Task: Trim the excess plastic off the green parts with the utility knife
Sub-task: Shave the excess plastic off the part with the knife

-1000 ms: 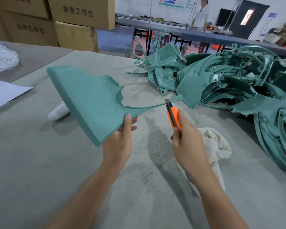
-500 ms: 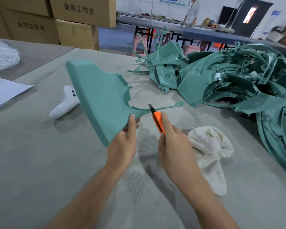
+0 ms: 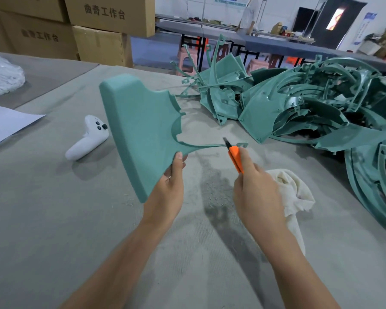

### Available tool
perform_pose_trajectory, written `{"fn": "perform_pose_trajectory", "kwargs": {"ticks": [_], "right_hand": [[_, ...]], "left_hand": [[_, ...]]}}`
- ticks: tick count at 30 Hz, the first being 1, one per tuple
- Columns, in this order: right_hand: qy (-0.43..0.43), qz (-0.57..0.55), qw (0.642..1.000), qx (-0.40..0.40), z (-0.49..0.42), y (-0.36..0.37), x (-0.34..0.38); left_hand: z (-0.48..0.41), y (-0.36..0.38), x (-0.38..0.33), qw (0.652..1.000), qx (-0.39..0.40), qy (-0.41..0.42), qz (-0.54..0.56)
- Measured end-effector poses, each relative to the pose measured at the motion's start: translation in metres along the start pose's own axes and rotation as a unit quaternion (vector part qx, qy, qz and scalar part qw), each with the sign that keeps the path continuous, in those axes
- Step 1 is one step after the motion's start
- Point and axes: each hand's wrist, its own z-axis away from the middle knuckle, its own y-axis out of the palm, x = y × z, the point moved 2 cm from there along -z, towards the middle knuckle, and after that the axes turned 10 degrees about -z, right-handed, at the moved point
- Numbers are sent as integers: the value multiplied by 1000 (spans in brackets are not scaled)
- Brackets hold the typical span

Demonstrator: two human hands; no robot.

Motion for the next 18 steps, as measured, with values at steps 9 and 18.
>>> {"fn": "perform_pose_trajectory", "kwargs": {"ticks": [9,18], "right_hand": [[-79,-104,991,18,16,6,21],[0,-9,999,-46,-1,-3,-4]], "left_hand": [[-4,-7,-8,993,-96,19,70],[1,-3,-8,994,-76,40,71]]}}
